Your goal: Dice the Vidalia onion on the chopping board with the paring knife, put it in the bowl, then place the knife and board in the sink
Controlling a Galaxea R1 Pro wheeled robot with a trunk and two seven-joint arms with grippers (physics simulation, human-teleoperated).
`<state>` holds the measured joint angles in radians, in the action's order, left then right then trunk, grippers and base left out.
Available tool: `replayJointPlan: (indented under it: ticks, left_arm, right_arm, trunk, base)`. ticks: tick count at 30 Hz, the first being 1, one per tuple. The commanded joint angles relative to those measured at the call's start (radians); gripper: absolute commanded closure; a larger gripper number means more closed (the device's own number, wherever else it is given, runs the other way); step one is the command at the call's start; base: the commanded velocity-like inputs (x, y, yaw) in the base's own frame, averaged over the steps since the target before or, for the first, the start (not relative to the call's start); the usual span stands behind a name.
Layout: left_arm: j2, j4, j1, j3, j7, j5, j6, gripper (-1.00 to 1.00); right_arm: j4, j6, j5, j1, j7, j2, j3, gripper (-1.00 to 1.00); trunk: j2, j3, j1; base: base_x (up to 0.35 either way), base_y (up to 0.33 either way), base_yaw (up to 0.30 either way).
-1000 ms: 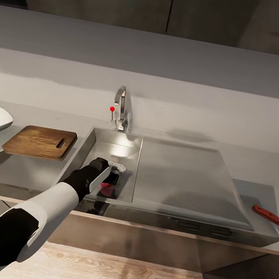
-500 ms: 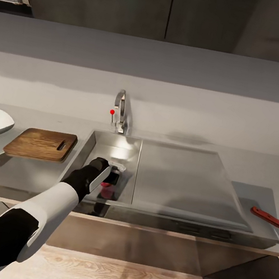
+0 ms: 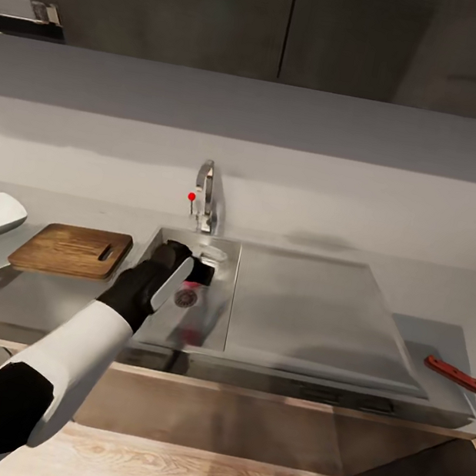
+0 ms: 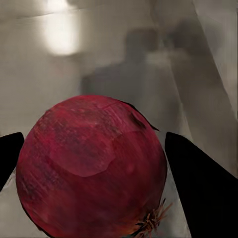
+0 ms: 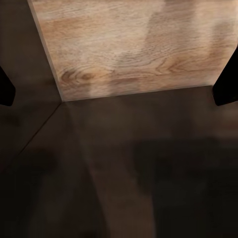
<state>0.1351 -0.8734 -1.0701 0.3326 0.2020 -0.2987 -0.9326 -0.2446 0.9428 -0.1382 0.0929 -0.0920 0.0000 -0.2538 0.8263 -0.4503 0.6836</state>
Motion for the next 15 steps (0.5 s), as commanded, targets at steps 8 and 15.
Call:
replayJointPlan:
  ticks: [8,15]
  left_arm:
    - [-0.015,-0.192,-0.001,0.002,0.013,-0.008,-0.076,1.00]
    - [-0.035,-0.185,-0.001,0.002,0.013,-0.008,-0.078,1.00]
  right_arm:
    - [0.001,0.001,-0.011,0.001,-0.009,0.000,-0.001,-1.00]
    - [0.001,0.001,-0.011,0.001,-0.010,0.000,-0.001,-1.00]
  trunk:
    - [0.001,0.011,0.000]
    - [0.001,0.022,0.000]
  base:
    - [0.000,0.000,0.000]
    - [-0.061,0.011,0.000]
